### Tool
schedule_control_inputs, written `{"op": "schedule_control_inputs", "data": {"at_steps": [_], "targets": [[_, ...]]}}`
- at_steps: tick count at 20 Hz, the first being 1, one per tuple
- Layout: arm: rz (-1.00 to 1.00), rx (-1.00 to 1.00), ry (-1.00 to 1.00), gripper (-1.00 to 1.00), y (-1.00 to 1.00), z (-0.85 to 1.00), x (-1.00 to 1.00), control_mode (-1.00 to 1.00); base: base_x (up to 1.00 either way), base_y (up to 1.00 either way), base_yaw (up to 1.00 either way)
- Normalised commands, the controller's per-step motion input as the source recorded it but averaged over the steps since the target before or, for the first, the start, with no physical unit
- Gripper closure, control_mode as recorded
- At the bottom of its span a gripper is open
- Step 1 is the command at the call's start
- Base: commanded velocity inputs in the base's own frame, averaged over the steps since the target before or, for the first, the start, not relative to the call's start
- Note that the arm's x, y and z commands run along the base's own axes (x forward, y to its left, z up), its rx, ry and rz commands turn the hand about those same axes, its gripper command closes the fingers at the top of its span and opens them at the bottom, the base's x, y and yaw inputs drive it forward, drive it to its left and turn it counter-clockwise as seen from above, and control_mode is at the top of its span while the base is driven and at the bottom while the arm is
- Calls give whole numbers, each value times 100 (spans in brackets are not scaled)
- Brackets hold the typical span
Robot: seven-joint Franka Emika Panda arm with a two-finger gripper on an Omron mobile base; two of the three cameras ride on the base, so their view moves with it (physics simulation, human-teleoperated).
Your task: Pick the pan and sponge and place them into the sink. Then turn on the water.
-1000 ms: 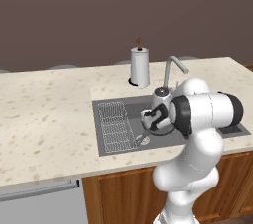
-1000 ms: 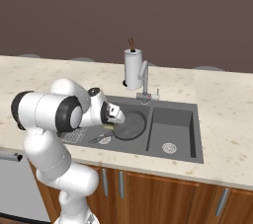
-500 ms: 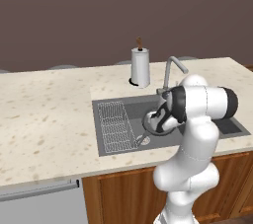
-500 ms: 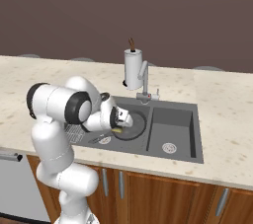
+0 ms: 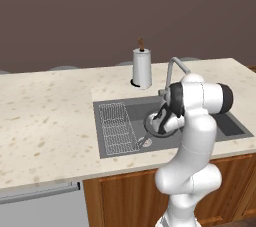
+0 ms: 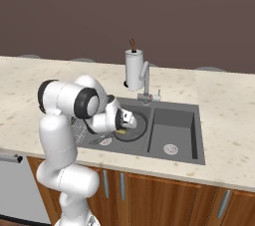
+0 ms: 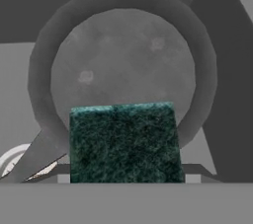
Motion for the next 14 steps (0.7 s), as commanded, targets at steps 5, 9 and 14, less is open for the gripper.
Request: {"op": "schedule_control_inputs", "data": {"at_steps": [5, 9, 14], "targets": [[0, 0, 0, 100, 0, -26, 26, -100, 0, 0, 0], [0, 0, 0, 100, 0, -28, 22, -100, 0, 0, 0], [0, 0, 0, 100, -2, -25, 15, -100, 0, 0, 0]]}}
